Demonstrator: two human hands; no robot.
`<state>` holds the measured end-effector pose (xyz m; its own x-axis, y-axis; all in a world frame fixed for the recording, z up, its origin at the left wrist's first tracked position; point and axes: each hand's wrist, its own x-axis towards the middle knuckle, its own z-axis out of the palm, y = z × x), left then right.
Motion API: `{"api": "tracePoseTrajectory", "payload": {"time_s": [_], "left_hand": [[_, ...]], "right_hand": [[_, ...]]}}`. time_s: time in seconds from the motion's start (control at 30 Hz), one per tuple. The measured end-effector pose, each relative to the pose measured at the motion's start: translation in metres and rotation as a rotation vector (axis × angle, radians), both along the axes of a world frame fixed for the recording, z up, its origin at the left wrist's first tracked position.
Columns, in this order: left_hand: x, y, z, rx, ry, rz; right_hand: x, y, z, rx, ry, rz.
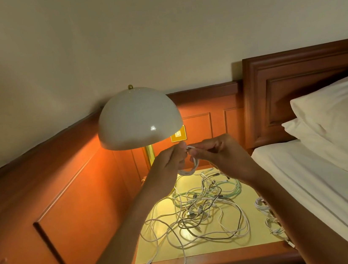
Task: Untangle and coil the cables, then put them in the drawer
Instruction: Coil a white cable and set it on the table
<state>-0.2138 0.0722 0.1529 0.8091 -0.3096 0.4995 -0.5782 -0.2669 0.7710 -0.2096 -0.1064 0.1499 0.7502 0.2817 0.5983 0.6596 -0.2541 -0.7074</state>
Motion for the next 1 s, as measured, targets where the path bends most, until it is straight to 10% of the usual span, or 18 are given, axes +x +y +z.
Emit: {"api": "tracePoseTrajectory", "payload": {"time_s": [0.17, 0.4, 1.0], "left_hand": [[-0.002, 0.003, -0.011, -0.027, 0.081, -0.065], [-0.01, -0.008, -0.001, -0.086, 0.039, -0.039], [0.006, 0.012, -0.01, 0.221, -0.218, 0.31]], "right_hand": [[0.004, -0.015, 0.004, -0.077, -0.06, -0.012], [0.011, 0.011, -0.022, 0.366, 0.071, 0.036], [0.004, 0.026, -0.019, 0.24, 0.525, 0.101]]}}
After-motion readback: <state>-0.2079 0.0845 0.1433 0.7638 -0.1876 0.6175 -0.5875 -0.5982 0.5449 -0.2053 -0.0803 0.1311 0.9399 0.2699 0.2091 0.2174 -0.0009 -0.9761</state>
